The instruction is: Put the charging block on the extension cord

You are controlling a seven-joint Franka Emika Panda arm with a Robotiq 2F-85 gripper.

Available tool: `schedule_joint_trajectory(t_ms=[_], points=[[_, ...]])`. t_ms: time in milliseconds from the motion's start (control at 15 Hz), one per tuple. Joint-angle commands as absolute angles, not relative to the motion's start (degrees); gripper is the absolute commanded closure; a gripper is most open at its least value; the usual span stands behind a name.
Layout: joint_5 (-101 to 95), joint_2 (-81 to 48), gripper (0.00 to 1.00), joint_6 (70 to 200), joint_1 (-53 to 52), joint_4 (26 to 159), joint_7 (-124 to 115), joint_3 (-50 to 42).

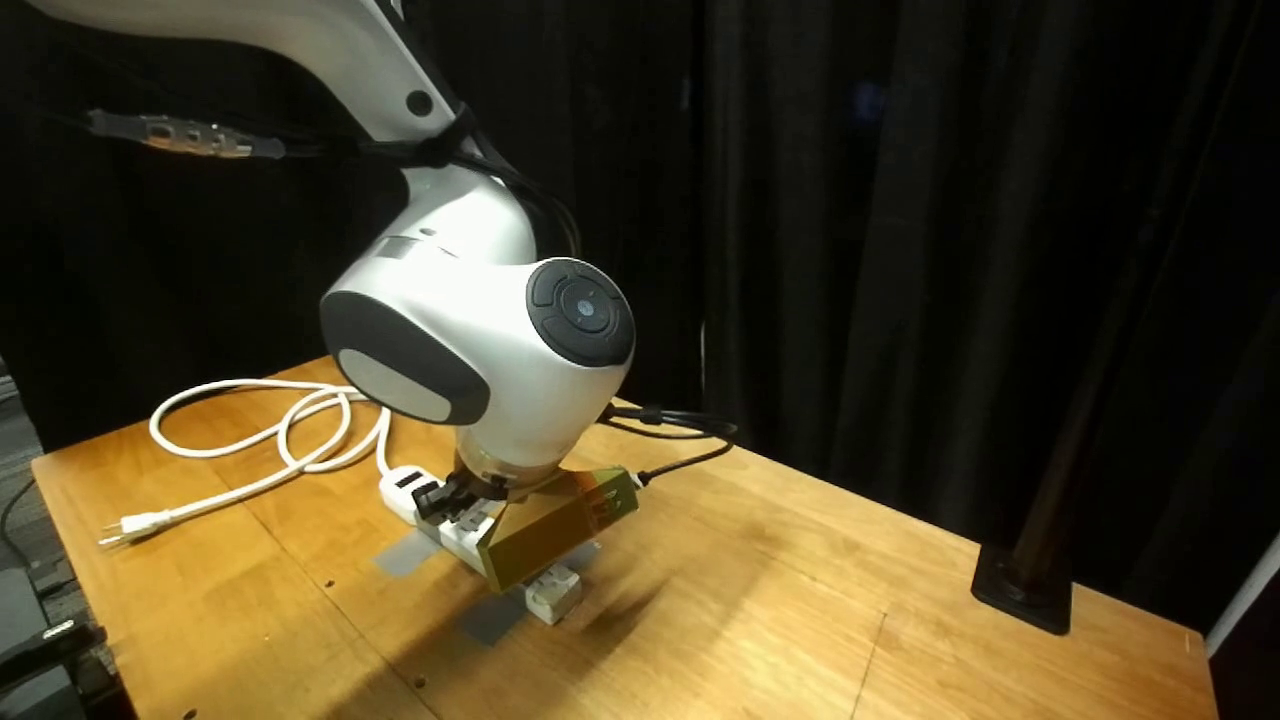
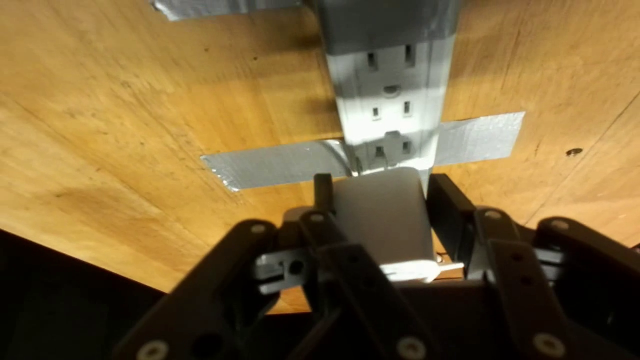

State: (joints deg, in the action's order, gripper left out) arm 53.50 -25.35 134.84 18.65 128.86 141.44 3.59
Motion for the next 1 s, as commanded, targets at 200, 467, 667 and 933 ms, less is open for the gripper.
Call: schedule_joint_trajectory(t_ms=[200, 467, 667, 933], points=[[53.4, -23.2, 0.76, 133.6, 15.8, 130.4, 140.0, -0.1], [53.1, -23.7, 0.76, 131.1, 15.6, 130.3, 139.2, -1.1], [54.1, -24.0, 0.76, 130.5, 16.0, 130.3, 140.6, -1.2], [56.0, -24.5, 0.76, 130.8, 16.3, 130.4, 143.3, -0.7]])
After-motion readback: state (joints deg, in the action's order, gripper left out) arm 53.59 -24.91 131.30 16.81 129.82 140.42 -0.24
